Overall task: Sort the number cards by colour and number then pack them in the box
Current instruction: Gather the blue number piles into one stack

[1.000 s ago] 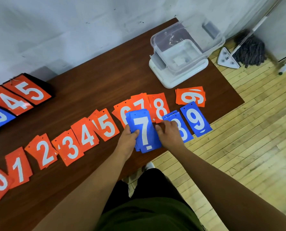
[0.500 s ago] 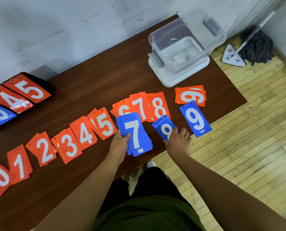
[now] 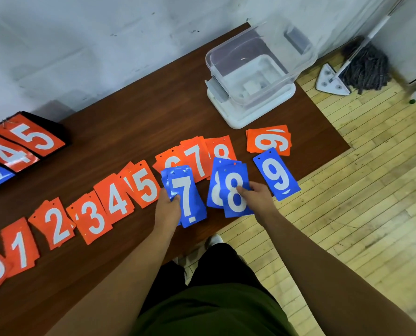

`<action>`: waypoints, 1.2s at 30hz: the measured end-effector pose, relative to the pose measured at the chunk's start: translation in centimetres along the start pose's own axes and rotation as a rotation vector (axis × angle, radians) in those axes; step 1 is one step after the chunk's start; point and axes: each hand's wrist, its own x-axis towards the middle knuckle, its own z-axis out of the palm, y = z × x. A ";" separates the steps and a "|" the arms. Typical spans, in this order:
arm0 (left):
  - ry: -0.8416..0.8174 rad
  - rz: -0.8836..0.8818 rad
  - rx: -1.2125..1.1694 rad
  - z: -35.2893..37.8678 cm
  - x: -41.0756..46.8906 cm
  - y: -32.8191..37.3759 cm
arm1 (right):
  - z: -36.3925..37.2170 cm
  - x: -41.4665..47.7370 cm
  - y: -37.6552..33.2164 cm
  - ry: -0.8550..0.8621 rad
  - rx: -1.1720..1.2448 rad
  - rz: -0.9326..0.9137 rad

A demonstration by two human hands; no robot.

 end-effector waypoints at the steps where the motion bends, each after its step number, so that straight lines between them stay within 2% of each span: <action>1: -0.021 0.020 -0.001 0.3 0.0 0.3 | 0.2 -0.1 -0.2 -0.023 0.002 -0.018; 5: -0.220 -0.014 -0.217 1.0 -0.2 1.6 | 1.3 -0.2 -1.1 -0.081 -0.067 -0.084; 8: -0.409 -0.008 -0.357 1.6 -0.6 2.3 | 2.3 0.2 -1.3 -0.093 -0.280 -0.173; 10: -0.470 0.004 -0.345 2.0 -0.7 2.6 | 3.0 0.1 -1.3 -0.075 -0.430 -0.256; 14: -0.432 0.036 -0.288 2.5 -0.5 2.8 | 3.0 0.7 -1.7 -0.036 -0.503 -0.306; 17: -0.422 0.005 -0.354 2.7 -0.1 2.9 | 0.6 2.6 -2.1 0.253 -0.580 -0.299; 20: -0.409 -0.006 -0.351 2.7 0.1 3.1 | -2.9 4.4 -2.3 0.492 -0.774 -0.205; 22: -0.402 0.001 -0.342 2.7 0.3 3.0 | -4.6 5.1 -2.3 0.529 -0.896 -0.114; 25: -0.400 0.005 -0.321 2.7 0.5 2.5 | -5.2 5.9 -1.8 0.479 -0.990 -0.010; 32: -0.385 -0.011 -0.313 2.3 0.8 1.7 | -5.1 5.9 -0.9 0.497 -0.893 0.203; 34: -0.373 -0.014 -0.315 2.1 0.8 1.6 | -4.9 5.7 -0.3 0.491 -0.854 0.158; 36: -0.363 -0.012 -0.318 1.9 0.9 1.7 | -4.9 5.5 0.1 0.432 -0.665 0.052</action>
